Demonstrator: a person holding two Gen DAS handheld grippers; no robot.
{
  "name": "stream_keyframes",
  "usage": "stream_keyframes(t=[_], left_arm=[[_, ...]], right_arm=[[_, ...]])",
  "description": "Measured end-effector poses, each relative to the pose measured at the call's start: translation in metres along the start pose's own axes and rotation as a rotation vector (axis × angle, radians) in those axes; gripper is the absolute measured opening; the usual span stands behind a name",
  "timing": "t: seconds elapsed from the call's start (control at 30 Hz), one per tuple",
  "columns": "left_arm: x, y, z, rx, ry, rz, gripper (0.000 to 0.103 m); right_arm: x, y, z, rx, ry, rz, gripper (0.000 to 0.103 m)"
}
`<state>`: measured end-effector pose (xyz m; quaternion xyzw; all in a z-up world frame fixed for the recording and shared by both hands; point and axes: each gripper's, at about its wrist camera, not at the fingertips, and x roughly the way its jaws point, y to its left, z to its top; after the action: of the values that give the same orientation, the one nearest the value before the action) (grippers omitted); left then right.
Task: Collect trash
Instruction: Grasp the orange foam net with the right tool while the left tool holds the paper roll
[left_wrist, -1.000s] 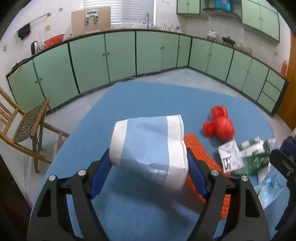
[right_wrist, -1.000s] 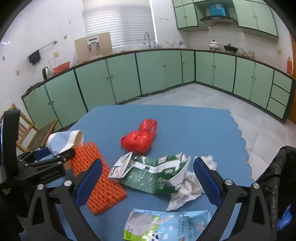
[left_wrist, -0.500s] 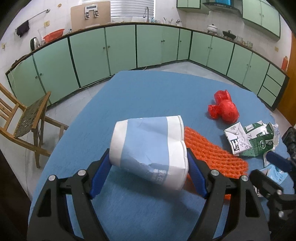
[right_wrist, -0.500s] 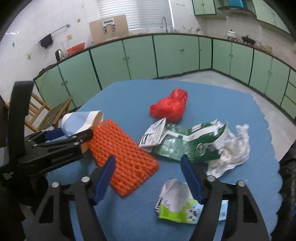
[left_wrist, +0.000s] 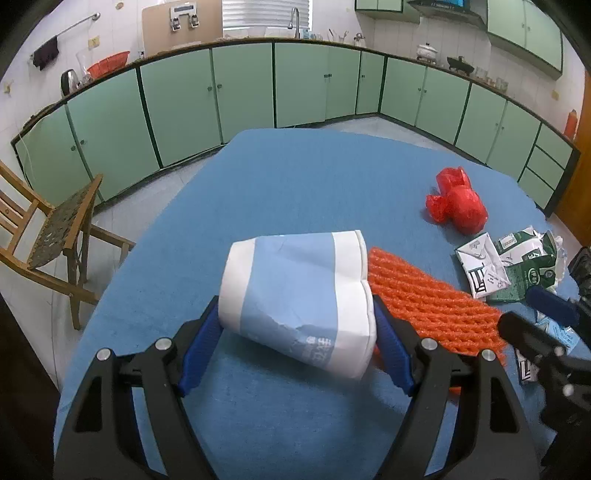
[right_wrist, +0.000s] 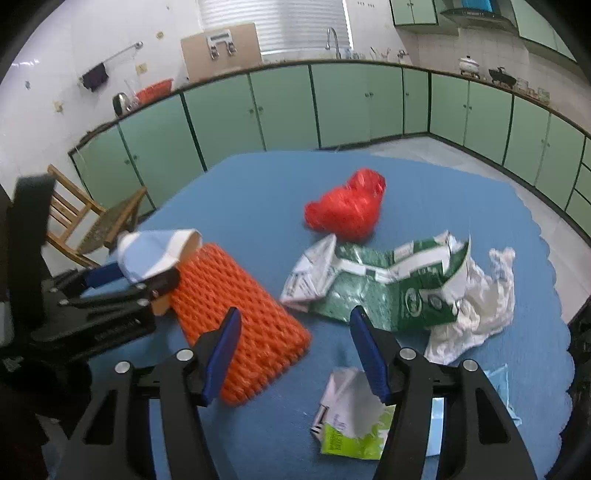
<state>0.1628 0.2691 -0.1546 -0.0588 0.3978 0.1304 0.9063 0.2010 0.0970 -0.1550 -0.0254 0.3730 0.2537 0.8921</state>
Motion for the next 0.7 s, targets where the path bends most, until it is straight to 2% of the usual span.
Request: stream_keyframes(t=[0.23,0.5,0.53,0.57,0.63,0.7], left_arm=[[-0.004,0.015,-0.001,-0.018,0.003,0.017,0.075],[-0.003,0.024,-0.005,-0.027,0.010,0.015,0.075],[-0.002,0.024,-0.004,-0.027,0.011,0.015,0.075],[-0.002,0.025,-0.004,-0.027,0.012,0.015,0.075],[-0.002,0.025,-0.004,-0.028,0.011,0.014,0.075],[-0.002,0.026,-0.004,-0.030,0.012,0.011,0.075]], right_arm=[[0.007,0.019,0.001,-0.023,0.023,0.046,0.060],[0.023,0.028,-0.008,-0.042,0.080,0.037,0.059],[0.025,0.031,-0.007,-0.052,0.088,0.037,0.057],[0.026,0.032,-0.007,-0.060,0.095,0.038,0.047],[0.028,0.035,-0.007,-0.073,0.104,0.045,0.041],[0.028,0.036,-0.006,-0.071,0.102,0.055,0.030]])
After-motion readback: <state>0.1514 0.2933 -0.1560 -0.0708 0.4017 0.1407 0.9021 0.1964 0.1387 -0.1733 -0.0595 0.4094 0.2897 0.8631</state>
